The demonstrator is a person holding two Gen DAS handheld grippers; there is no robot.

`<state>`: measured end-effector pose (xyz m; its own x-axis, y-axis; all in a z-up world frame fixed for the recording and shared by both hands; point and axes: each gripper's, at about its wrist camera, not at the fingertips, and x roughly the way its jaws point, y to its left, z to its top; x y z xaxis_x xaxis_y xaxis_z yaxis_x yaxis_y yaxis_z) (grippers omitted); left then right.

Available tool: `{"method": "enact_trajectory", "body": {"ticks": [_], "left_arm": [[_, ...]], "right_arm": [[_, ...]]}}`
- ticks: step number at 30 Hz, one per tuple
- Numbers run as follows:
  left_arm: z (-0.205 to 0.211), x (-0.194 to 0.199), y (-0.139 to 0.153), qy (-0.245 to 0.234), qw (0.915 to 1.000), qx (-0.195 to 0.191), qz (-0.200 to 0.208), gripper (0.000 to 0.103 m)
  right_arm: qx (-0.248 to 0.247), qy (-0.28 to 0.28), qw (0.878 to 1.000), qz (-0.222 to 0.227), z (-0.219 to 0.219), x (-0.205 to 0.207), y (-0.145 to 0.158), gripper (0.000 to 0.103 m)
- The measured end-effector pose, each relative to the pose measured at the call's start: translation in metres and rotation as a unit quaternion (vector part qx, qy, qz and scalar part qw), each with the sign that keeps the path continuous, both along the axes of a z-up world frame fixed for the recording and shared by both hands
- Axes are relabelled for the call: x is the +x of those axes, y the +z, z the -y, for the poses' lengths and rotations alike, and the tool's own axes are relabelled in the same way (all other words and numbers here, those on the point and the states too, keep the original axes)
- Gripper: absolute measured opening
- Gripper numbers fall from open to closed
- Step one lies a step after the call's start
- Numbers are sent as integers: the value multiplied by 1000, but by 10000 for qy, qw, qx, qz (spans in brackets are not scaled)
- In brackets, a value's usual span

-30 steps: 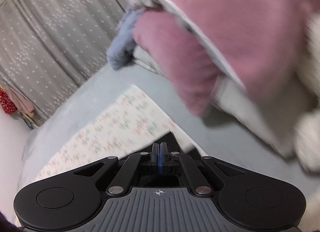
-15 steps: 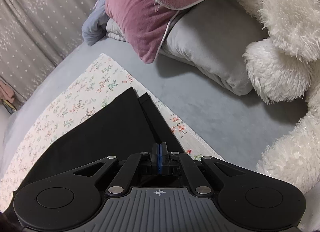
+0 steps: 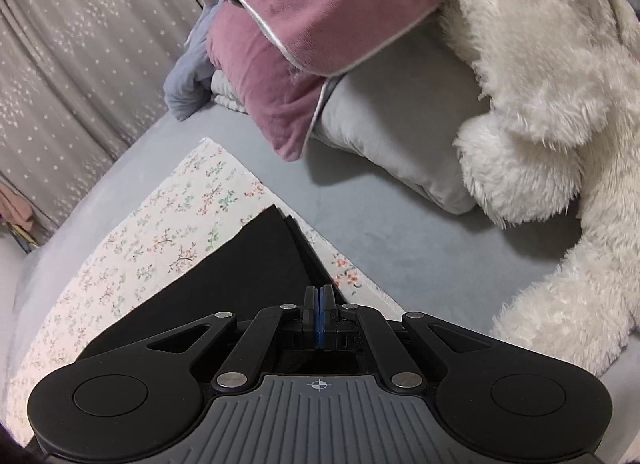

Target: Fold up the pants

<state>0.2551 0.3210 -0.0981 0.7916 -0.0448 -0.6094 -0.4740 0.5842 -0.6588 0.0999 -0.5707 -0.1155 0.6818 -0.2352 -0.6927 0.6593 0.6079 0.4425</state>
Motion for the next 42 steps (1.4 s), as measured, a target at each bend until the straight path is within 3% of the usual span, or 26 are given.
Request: {"method": "enact_trajectory", "body": {"ticks": [4,11,14,18,20,21,22,26,28,30,34,36,38,42], "left_arm": [[6,-1,-9,137,9988,-3,-469,72],[3,-17,-13,156,9963,7,-841,75],[-1,-31,-11,327,9960,-176,-808,79],[5,-27,-12,200,9965,1,-806,81],[14,-18,-18,52,9965,103,-830,71],[18,-13,-19,-21,9961,216,-861,51],[22,-8,-21,-96,9951,346,-916,14],[27,3,-8,-154,9914,993,-843,11],[21,5,5,-93,9924,1061,-613,10],[13,8,17,-61,9933,1071,-429,10],[3,6,25,27,9973,718,-183,9],[5,-2,23,-4,9966,812,-156,9],[7,-6,11,-39,9947,986,-297,9],[-1,-5,-10,3,9947,792,-649,9]], "right_arm": [[31,16,10000,25,1,-5,1,0],[37,120,9999,-76,3,-4,-8,0],[48,149,9998,-111,2,-1,-13,0],[44,195,9997,-163,1,4,-20,0],[64,200,9996,-190,0,6,-24,0],[70,201,9996,-208,0,7,-26,0],[78,205,9995,-224,0,8,-28,0],[36,231,9993,-299,-2,10,-30,0],[-20,212,9993,-315,1,12,-24,0],[-39,194,9995,-253,6,15,-12,0],[-104,279,9995,40,8,13,17,0],[-203,356,9991,48,1,5,24,0],[-242,435,9988,-22,-5,-7,20,0],[-230,344,9982,-427,-6,-31,-14,0]]}}
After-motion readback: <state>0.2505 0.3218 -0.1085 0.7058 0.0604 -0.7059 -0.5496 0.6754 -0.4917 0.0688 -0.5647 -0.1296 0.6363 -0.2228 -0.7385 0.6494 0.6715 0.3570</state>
